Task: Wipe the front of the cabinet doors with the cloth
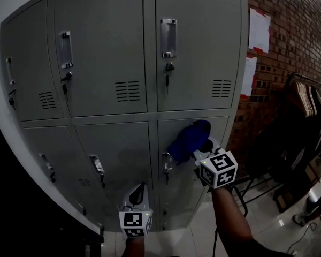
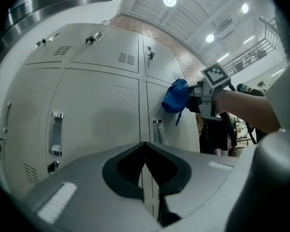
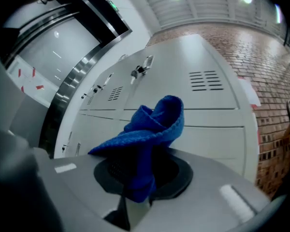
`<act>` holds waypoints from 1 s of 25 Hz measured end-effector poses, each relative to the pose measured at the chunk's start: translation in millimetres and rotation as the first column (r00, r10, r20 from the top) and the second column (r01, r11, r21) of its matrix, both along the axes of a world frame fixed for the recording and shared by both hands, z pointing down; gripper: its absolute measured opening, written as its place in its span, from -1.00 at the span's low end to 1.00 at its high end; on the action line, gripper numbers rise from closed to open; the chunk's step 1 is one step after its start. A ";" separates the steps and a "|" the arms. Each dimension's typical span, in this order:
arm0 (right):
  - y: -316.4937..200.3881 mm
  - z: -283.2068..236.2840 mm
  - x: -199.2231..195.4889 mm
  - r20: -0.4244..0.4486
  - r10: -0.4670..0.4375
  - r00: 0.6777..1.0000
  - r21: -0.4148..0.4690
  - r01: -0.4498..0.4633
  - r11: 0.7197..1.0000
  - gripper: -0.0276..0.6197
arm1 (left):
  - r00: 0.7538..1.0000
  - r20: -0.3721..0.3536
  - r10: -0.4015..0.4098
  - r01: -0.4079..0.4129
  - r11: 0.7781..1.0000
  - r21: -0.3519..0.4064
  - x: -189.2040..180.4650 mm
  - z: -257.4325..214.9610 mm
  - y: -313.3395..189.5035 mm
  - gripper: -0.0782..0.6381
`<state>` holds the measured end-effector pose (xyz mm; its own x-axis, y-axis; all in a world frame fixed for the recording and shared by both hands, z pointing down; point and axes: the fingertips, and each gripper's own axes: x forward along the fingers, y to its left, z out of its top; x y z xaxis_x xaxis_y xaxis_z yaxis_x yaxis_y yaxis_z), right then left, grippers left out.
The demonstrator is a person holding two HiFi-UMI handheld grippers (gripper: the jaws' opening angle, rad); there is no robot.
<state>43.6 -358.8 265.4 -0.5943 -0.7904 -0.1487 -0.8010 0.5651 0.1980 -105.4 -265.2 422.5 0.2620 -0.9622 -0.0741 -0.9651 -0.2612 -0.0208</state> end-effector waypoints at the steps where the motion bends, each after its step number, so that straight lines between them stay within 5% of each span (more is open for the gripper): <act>1: 2.2 4.2 -16.4 -0.022 -0.023 1.000 -0.001 0.023 1.000 -0.69 | 1.000 0.001 -0.007 0.007 1.000 -0.001 -4.6 0.3 1.3 -0.73; 6: 7.1 15.7 -76.3 -0.113 -0.054 0.992 0.012 0.056 0.998 -0.69 | 0.998 -0.003 -0.056 0.056 0.998 -0.006 -34.4 1.9 9.3 -0.73; 12: 4.5 15.6 -82.6 -0.117 -0.007 0.993 0.034 0.011 0.999 -0.69 | 0.996 -0.016 -0.086 0.086 0.996 -0.016 -53.7 5.2 15.0 -0.73; 25: -11.1 26.0 -1.6 -0.096 0.115 0.989 -0.020 -0.117 0.993 -0.69 | 1.000 -0.019 0.001 -0.001 1.000 -0.026 -10.5 9.1 6.1 -0.73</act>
